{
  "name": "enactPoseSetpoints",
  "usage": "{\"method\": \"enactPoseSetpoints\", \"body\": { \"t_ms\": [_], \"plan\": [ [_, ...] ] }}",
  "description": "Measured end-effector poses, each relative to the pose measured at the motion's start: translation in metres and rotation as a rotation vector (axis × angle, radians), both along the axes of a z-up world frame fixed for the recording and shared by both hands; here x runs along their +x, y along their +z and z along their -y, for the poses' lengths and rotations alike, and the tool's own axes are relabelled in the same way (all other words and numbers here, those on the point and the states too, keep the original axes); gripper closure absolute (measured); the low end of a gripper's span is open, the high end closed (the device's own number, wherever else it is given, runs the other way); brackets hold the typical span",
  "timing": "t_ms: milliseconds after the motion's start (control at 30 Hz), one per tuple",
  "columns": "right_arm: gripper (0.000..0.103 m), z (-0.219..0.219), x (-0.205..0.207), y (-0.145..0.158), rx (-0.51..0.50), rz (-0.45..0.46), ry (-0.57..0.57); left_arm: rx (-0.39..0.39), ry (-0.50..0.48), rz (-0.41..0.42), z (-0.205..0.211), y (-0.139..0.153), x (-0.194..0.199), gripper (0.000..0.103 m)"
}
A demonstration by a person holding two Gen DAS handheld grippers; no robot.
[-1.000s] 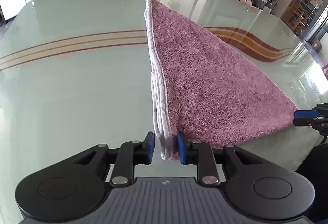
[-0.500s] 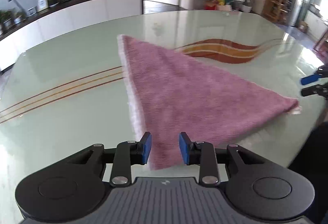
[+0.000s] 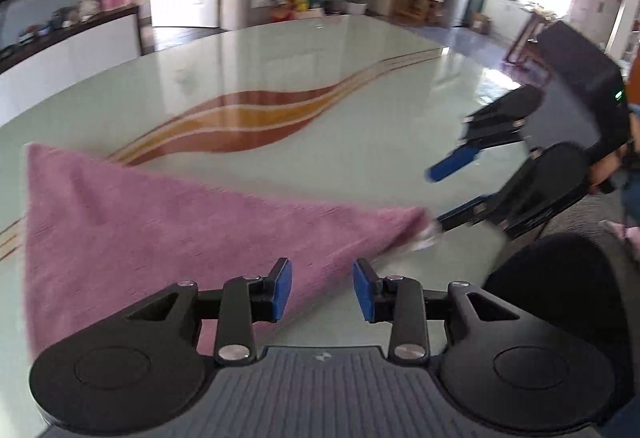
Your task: Fold towel
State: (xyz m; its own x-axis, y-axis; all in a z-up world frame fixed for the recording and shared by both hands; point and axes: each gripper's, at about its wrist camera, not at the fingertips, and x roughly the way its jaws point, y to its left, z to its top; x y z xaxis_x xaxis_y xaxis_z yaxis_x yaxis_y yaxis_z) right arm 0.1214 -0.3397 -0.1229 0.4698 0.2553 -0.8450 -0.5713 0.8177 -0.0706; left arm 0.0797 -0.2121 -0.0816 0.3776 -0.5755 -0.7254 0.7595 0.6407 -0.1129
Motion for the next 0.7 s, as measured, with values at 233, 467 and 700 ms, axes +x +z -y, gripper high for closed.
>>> {"method": "enactPoseSetpoints", "body": {
  "t_ms": [233,467,700],
  "plan": [
    [0.051,-0.016,-0.002,-0.006,0.007,0.051,0.115,0.023,-0.029,-0.035,0.028,-0.026,0.006,0.061],
    [0.052,-0.013,0.009,0.002,0.103,0.050,0.140,0.019,-0.096,-0.060,0.041,-0.032,0.002,0.060],
    [0.082,0.003,0.029,0.006,0.301,-0.104,0.091,0.033,-0.113,-0.010,0.049,-0.037,-0.007,0.055]
  ]
}}
